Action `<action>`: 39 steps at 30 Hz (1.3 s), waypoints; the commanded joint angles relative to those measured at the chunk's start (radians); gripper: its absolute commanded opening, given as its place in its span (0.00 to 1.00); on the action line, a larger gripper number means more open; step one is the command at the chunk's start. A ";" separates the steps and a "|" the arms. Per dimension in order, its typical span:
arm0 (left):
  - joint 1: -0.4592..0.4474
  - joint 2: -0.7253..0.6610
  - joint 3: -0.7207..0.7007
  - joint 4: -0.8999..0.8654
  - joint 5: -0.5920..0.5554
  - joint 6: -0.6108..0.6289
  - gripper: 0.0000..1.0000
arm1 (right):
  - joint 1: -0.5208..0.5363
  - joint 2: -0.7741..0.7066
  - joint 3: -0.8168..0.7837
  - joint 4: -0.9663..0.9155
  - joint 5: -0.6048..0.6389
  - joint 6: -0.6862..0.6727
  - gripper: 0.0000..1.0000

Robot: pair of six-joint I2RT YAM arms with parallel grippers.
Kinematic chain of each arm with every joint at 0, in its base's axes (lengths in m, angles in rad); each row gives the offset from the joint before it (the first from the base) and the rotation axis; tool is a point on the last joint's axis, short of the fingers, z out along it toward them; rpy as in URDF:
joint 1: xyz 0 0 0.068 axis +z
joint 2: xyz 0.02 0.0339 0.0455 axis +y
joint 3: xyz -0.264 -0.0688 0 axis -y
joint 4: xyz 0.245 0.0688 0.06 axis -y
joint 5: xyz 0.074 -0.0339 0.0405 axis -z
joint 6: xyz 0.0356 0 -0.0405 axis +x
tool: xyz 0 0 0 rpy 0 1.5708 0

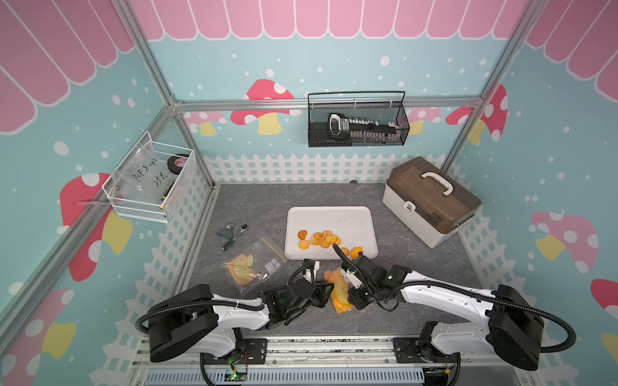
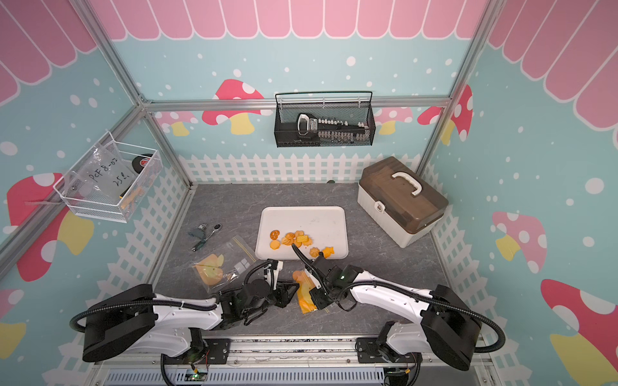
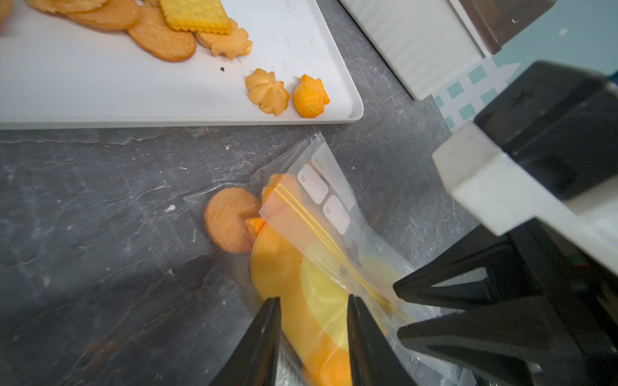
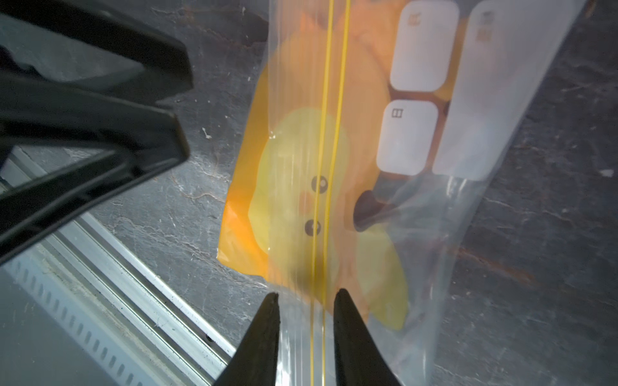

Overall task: Pour cookies out of the ziploc bag
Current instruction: Adjust the ziploc bag at the center of the board.

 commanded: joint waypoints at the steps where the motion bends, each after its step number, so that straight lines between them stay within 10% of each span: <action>1: -0.006 0.029 0.027 0.043 0.020 -0.002 0.38 | 0.008 -0.002 -0.012 0.015 -0.011 0.001 0.30; 39: -0.006 0.081 0.059 0.048 0.035 0.002 0.38 | 0.005 -0.029 -0.010 -0.018 0.027 -0.010 0.27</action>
